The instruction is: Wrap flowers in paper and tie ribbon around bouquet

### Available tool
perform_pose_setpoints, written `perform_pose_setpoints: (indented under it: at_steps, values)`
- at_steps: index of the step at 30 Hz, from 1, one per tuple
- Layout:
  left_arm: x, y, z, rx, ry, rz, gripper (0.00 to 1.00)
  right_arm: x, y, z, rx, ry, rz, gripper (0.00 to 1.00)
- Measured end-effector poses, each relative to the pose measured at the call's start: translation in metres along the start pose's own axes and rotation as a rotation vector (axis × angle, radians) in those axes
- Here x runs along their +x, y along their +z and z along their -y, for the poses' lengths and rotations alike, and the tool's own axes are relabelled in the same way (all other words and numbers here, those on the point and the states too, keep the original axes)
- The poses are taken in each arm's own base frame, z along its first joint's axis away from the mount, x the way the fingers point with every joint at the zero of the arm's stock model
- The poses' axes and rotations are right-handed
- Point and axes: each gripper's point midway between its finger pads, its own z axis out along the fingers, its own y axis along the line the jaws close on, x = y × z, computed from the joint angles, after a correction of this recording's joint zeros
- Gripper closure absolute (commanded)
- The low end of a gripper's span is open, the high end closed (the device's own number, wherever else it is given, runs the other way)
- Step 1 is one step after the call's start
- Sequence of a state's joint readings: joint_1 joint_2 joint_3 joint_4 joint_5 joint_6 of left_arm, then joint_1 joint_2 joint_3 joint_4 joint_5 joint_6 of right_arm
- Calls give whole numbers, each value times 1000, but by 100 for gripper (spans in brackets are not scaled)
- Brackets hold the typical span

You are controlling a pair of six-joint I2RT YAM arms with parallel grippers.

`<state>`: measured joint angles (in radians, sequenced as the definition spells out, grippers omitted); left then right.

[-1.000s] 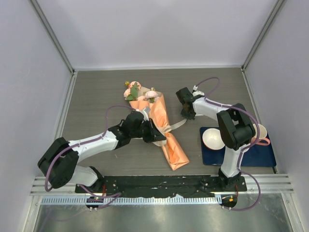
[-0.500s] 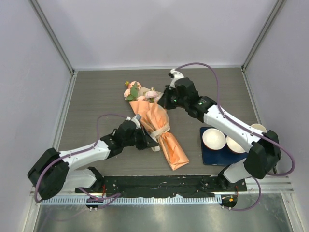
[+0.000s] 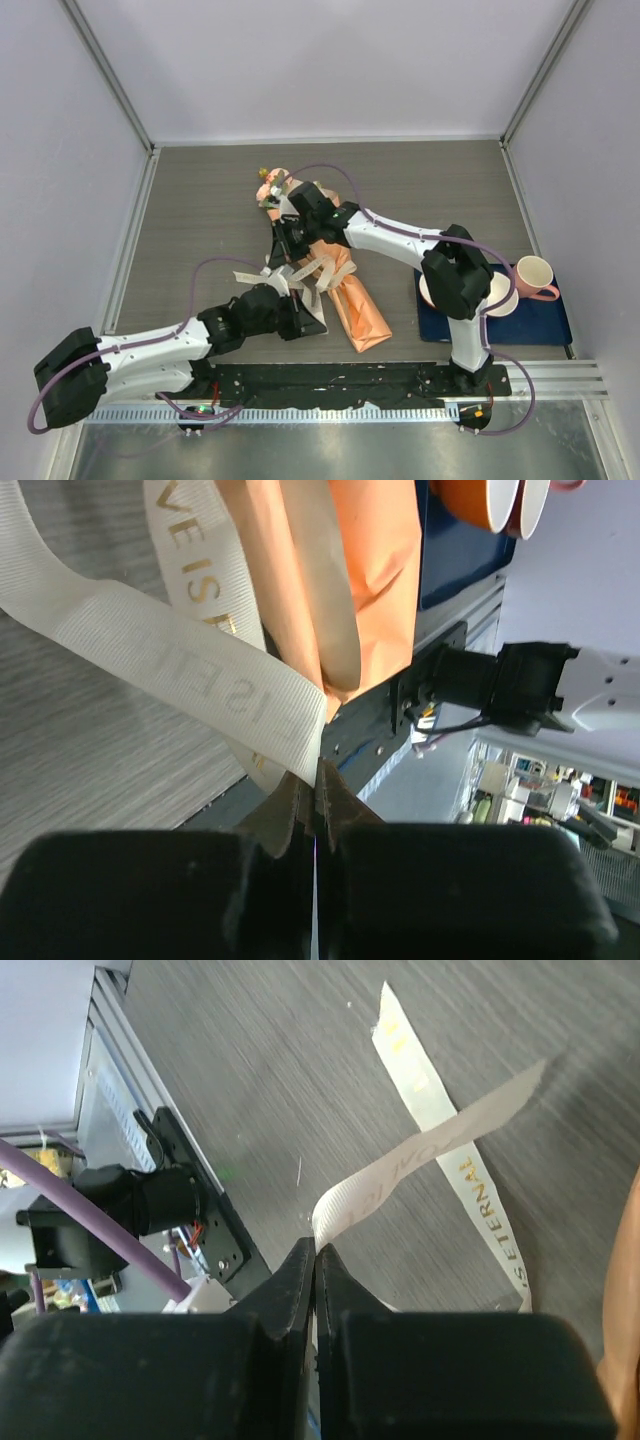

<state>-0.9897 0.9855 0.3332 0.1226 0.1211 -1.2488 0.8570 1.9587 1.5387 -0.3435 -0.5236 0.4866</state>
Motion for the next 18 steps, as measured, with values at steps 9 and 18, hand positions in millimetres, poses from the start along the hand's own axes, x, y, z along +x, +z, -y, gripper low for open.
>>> perform_pose_setpoints:
  at_steps: [9, 18]
  values:
    - [-4, -2, 6, 35, 37, 35, 100, 58, 0, 10, -16, 26, -193, 70]
    - [-14, -2, 16, 70, 47, 83, 100, 57, -16, 24, 35, 83, -183, 34]
